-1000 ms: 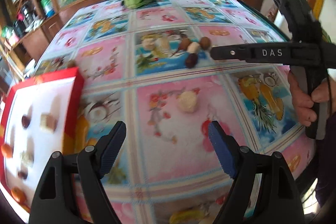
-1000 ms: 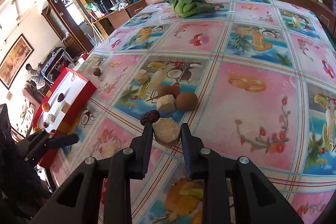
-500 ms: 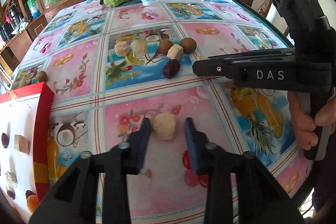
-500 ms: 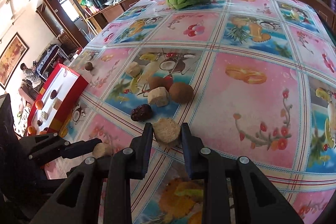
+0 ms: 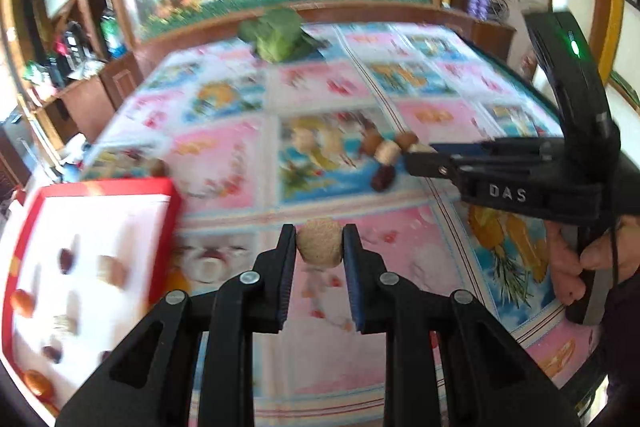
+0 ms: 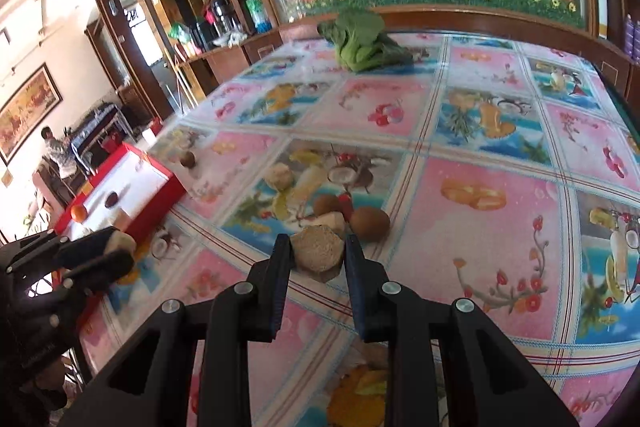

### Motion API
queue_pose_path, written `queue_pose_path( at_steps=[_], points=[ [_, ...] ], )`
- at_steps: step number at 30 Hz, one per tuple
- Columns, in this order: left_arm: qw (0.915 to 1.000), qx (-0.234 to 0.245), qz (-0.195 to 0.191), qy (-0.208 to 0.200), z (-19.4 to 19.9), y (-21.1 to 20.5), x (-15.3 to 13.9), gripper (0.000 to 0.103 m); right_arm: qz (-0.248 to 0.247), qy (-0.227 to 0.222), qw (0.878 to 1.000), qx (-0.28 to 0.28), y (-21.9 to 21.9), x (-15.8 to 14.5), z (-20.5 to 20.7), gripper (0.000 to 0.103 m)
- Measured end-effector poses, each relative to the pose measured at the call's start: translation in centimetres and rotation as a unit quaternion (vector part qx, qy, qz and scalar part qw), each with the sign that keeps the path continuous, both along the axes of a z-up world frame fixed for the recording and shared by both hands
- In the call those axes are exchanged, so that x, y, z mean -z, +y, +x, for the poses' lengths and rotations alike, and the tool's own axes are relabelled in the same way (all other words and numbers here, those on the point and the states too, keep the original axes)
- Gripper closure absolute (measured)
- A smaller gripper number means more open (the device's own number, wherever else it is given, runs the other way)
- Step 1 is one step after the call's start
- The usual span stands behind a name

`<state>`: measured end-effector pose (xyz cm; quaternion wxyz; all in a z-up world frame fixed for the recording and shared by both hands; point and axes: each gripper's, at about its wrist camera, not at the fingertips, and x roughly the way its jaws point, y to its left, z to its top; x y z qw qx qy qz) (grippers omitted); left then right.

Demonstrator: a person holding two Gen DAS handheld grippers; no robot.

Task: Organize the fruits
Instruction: 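Grasp a round beige bun with the left tool while the right tool holds its bun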

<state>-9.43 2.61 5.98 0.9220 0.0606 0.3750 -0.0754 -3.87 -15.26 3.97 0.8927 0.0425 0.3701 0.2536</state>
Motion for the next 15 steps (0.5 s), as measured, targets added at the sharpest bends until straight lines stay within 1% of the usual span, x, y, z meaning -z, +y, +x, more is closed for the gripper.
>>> queue_pose_path(
  at_steps=[3,6,10,15],
  points=[
    [0.9989,-0.027,0.011,-0.036,-1.0,1.5,-1.5,0.078,0.002,-0.014,1.000,0.011,0.6,-0.5,-0.6,0.077],
    [0.9968,-0.053,0.013,-0.059,-1.6,3.5,-2.5,0.078,0.026,-0.015,1.000,0.006,1.6,-0.9,-1.0,0.077],
    [0.9936,-0.086,0.015,-0.072,-2.1,6.2,-3.3,0.078,0.040,-0.021,0.999,-0.003,4.0,-1.2,-1.7,0.077],
    [0.9884,-0.126,0.016,-0.083,-2.9,9.7,-3.5,0.078,0.064,-0.020,0.997,-0.031,8.0,-1.5,-2.6,0.078]
  ],
)
